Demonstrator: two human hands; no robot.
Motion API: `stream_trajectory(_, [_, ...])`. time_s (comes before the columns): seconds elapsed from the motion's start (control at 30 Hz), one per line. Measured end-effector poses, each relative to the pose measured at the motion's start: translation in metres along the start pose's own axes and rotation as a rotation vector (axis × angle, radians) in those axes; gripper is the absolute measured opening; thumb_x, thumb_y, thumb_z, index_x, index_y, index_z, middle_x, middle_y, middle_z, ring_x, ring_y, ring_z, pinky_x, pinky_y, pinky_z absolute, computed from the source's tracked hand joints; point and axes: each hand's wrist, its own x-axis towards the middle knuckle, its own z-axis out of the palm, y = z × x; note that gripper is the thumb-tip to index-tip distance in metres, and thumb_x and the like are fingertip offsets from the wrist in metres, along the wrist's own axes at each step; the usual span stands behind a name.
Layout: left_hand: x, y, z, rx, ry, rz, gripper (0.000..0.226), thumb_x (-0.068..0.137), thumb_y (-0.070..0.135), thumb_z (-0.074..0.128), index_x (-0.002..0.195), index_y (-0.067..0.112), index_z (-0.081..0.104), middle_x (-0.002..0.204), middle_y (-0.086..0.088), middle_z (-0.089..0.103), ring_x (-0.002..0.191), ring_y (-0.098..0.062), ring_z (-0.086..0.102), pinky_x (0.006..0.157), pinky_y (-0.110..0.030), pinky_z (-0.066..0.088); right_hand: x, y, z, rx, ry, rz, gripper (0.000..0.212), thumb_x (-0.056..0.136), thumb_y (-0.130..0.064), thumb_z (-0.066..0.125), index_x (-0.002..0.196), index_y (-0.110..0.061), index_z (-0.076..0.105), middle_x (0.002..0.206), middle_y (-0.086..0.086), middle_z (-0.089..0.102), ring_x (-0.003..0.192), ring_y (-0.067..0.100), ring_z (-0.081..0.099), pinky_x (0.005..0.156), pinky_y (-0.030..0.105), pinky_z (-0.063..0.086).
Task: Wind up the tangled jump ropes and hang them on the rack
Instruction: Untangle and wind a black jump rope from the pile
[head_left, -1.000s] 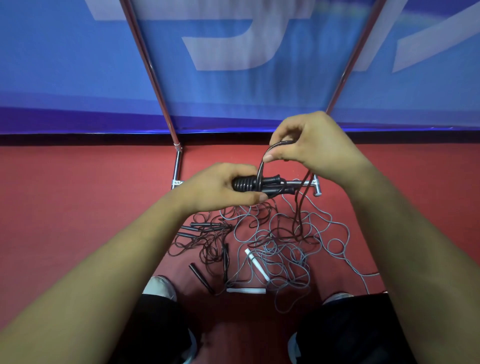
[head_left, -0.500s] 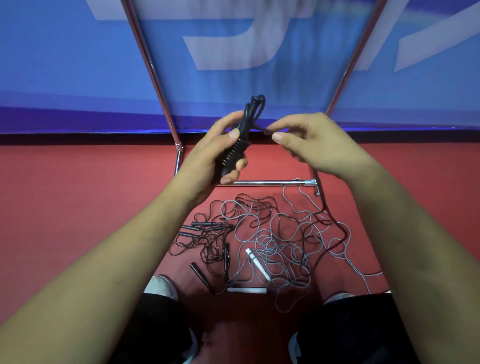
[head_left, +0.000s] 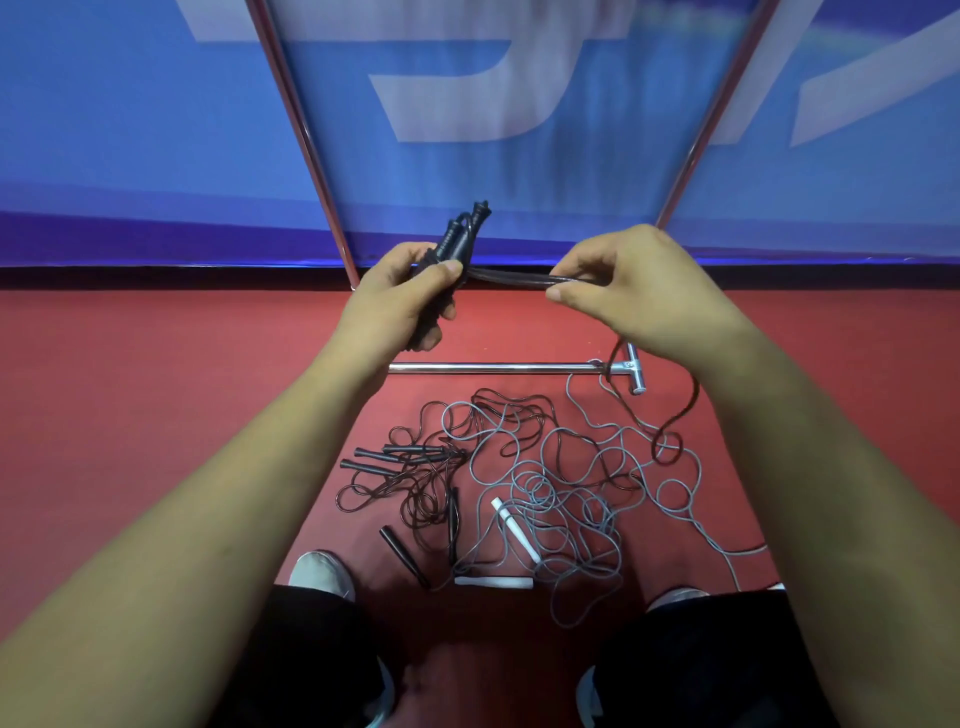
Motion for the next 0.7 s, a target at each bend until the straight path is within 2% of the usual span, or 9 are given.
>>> stream_trajectory(0.1, [-0.004,0.003,-0.001,0.191,0.004,0.039,0.016,0.095,0.017,0.067,0.106,0.014,0.057,0.074,-0.008,0.061,0.046,-0.014,0.050,0.043,-0.023,0.036,0.000,-0.008,-0.001,-0.025,-0.007,-0.046,0.009,0.088,-0.024,0.072,0.083,-0.016,0.074,0.067,-0.004,0.066,0.068,0.011,0.055,0.067,0.019,0.041])
stream_trajectory(0.17, [-0.004,0.000,0.000,0.274,0.005,0.075,0.020,0.093,0.016,0.070,0.108,0.013,0.057,0.077,-0.004,0.063,0.047,-0.005,0.055,0.042,-0.020,0.040,0.000,-0.014,0.000,-0.012,-0.034,-0.068,0.011,0.088,-0.023,0.073,0.080,-0.017,0.072,0.060,-0.002,0.058,0.061,0.008,0.047,0.062,0.019,0.038])
stream_trajectory(0.23, [-0.003,-0.006,0.000,0.358,-0.008,0.106,0.023,0.089,0.022,0.074,0.106,0.020,0.059,0.079,0.003,0.066,0.060,-0.011,0.065,0.050,-0.028,0.051,-0.001,-0.019,0.003,-0.031,-0.058,-0.095,0.012,0.087,-0.022,0.073,0.080,-0.013,0.073,0.061,0.005,0.057,0.061,0.014,0.046,0.062,0.023,0.038])
stream_trajectory(0.3, [-0.001,-0.012,-0.002,0.599,-0.014,0.129,0.028,0.084,0.038,0.076,0.105,0.032,0.057,0.085,0.009,0.069,0.068,-0.019,0.070,0.062,-0.037,0.057,-0.002,-0.022,0.008,-0.077,-0.077,-0.118,0.013,0.087,-0.022,0.072,0.081,-0.010,0.073,0.063,0.009,0.059,0.066,0.020,0.048,0.058,0.018,0.034])
stream_trajectory(0.4, [-0.005,-0.012,-0.001,0.925,-0.058,0.140,0.034,0.082,0.051,0.074,0.107,0.038,0.054,0.082,0.009,0.069,0.061,-0.015,0.067,0.066,-0.038,0.057,-0.003,-0.023,0.014,-0.095,-0.098,-0.102,0.013,0.086,-0.022,0.071,0.080,-0.011,0.074,0.059,0.002,0.054,0.062,0.013,0.043,0.055,0.018,0.034])
stream_trajectory(0.5, [-0.011,-0.013,0.006,1.105,-0.142,0.186,0.040,0.078,0.061,0.070,0.108,0.040,0.054,0.084,0.012,0.067,0.078,-0.021,0.065,0.070,-0.037,0.054,-0.002,-0.022,0.015,-0.061,-0.089,-0.081,0.008,0.085,-0.019,0.071,0.080,-0.014,0.075,0.060,-0.005,0.058,0.060,0.007,0.047,0.054,0.014,0.035])
stream_trajectory(0.53, [-0.013,-0.013,0.008,1.141,-0.169,0.199,0.046,0.075,0.068,0.068,0.108,0.040,0.054,0.085,0.012,0.066,0.083,-0.021,0.063,0.070,-0.035,0.052,-0.002,-0.022,0.014,-0.043,-0.078,-0.079,0.007,0.084,-0.018,0.072,0.080,-0.014,0.075,0.062,-0.006,0.061,0.061,0.005,0.050,0.055,0.013,0.036])
stream_trajectory(0.63, [-0.018,-0.012,0.013,1.138,-0.224,0.202,0.064,0.065,0.087,0.057,0.107,0.039,0.059,0.078,0.010,0.066,0.078,-0.015,0.062,0.068,-0.033,0.051,0.000,-0.020,0.012,-0.008,-0.048,-0.072,0.006,0.084,-0.018,0.074,0.078,-0.017,0.075,0.065,-0.009,0.066,0.061,0.002,0.056,0.058,0.013,0.039])
stream_trajectory(0.7, [-0.021,-0.011,0.015,1.142,-0.243,0.238,0.068,0.063,0.090,0.051,0.107,0.040,0.061,0.072,0.012,0.064,0.071,-0.009,0.060,0.063,-0.031,0.048,0.000,-0.018,0.012,0.008,-0.032,-0.069,0.007,0.082,-0.021,0.077,0.078,-0.015,0.075,0.067,-0.007,0.068,0.065,0.006,0.059,0.062,0.020,0.043])
